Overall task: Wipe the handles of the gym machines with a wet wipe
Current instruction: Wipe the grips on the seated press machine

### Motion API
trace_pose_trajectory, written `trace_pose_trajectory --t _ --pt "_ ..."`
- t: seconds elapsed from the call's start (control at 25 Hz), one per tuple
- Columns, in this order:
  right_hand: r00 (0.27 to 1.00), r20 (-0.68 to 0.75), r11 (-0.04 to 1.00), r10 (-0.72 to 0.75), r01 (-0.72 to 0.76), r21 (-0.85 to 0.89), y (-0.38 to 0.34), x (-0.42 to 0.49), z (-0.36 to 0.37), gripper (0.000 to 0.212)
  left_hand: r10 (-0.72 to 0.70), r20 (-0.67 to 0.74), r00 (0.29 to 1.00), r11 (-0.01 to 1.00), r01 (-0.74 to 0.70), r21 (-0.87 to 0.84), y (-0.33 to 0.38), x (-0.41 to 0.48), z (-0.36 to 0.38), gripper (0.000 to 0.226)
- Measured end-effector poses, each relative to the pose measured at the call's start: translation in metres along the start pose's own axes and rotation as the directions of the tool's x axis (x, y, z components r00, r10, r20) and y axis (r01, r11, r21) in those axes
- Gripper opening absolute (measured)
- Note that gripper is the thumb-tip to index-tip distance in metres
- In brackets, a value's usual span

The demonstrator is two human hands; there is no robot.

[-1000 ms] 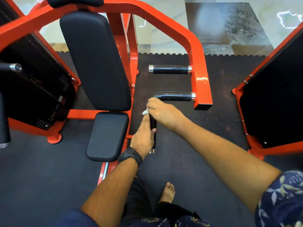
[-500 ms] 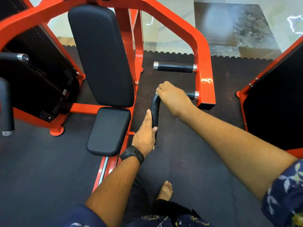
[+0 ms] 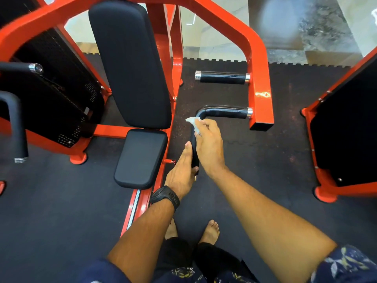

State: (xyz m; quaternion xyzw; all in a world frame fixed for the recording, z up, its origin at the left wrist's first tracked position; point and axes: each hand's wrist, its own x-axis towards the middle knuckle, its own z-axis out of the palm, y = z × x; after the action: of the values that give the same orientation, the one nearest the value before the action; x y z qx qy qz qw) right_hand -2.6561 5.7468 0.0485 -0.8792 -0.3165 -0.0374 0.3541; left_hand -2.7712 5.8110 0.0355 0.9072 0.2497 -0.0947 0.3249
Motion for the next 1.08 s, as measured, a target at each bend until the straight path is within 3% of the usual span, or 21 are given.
trace_pose_trajectory --t 0.04,0.12,0.2,0.24,0.36,0.48,0.6,0.72,0.88,1.04,1.08 --pt "0.992 -0.044 0.989 0.116 -0.111 0.097 -0.005 -0.009 0.0 0.027 -0.027 -0.001 1.0 0.999 0.027 -0.045 0.001 -0.001 0.001 0.042" --pt "0.97 -0.065 0.954 0.234 -0.217 0.207 -0.015 -0.011 0.001 0.021 0.005 0.024 1.0 0.999 -0.004 -0.041 0.003 -0.007 -0.003 0.048" --pt "0.929 -0.064 0.905 0.365 -0.337 0.26 -0.013 0.002 -0.006 0.024 0.021 0.047 0.999 0.991 -0.015 -0.137 -0.001 -0.01 -0.001 0.077" --pt "0.921 -0.071 0.899 0.384 -0.355 0.254 -0.01 0.006 -0.006 0.026 0.041 0.072 0.997 0.994 -0.033 -0.108 -0.005 -0.011 0.002 0.081" --pt "0.912 0.047 0.899 0.408 -0.411 0.152 -0.015 -0.018 -0.003 0.026 -0.009 0.086 0.996 0.994 0.019 -0.108 -0.004 -0.011 -0.006 0.058" --pt "0.904 0.038 0.878 0.425 -0.423 0.223 -0.014 -0.013 -0.003 0.021 -0.024 0.149 0.989 0.983 0.051 -0.178 -0.007 -0.015 -0.011 0.085" --pt "0.873 -0.019 0.846 0.487 -0.467 0.257 -0.016 -0.015 0.0 0.025 0.003 0.149 0.989 0.984 0.024 -0.179 -0.01 -0.012 -0.014 0.087" --pt "0.86 0.011 0.834 0.511 -0.498 0.237 -0.018 -0.032 0.009 0.014 0.081 0.127 0.989 0.991 -0.067 -0.116 -0.016 -0.011 -0.011 0.091" --pt "0.835 -0.005 0.798 0.55 -0.523 0.298 -0.017 -0.024 0.005 0.034 0.161 0.121 0.979 0.984 -0.15 -0.095 -0.026 -0.001 -0.005 0.098" --pt "0.797 0.1 0.743 0.595 -0.593 0.311 -0.018 -0.05 0.01 0.007 0.206 0.118 0.972 0.978 -0.199 -0.064 -0.037 0.003 -0.002 0.102" --pt "0.795 0.086 0.735 0.6 -0.591 0.333 -0.018 -0.046 0.008 0.009 0.211 0.121 0.97 0.976 -0.204 -0.073 -0.039 0.004 -0.002 0.102"
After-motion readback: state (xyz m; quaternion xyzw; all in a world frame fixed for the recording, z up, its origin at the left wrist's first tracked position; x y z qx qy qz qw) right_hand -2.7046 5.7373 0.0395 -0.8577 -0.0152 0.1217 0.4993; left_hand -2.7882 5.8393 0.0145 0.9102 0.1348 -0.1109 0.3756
